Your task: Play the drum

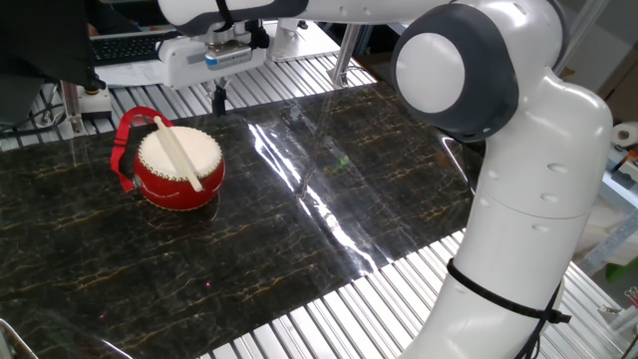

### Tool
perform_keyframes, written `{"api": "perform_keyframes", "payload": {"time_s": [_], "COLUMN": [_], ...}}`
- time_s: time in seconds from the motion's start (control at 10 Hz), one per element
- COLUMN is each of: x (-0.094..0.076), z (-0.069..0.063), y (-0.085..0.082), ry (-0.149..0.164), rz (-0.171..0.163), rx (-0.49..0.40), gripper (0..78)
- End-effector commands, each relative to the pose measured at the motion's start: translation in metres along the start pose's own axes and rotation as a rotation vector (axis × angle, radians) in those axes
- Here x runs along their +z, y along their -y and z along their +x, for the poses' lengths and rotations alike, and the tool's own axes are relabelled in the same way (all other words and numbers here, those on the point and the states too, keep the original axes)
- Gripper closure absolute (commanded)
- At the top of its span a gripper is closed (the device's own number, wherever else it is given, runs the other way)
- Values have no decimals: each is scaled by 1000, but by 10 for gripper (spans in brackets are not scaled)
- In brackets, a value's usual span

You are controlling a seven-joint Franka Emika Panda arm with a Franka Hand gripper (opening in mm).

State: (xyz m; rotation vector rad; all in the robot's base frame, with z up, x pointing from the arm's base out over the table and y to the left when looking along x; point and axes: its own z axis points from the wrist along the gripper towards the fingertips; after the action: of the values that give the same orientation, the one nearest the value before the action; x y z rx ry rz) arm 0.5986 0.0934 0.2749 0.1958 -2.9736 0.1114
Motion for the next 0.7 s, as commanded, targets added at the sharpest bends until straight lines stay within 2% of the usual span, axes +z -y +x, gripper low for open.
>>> {"api": "perform_keyframes", "payload": {"time_s": [0.1, 0.2, 0.5, 0.7], "x": [-2, -2, -2, -2], "z": [0, 0, 0, 0], "y": [1, 1, 1, 1], "ry": [2, 0, 9, 11], "rz": [11, 46, 28, 29], "rx": [68, 85, 110, 104], "gripper": [764, 764, 764, 764]}}
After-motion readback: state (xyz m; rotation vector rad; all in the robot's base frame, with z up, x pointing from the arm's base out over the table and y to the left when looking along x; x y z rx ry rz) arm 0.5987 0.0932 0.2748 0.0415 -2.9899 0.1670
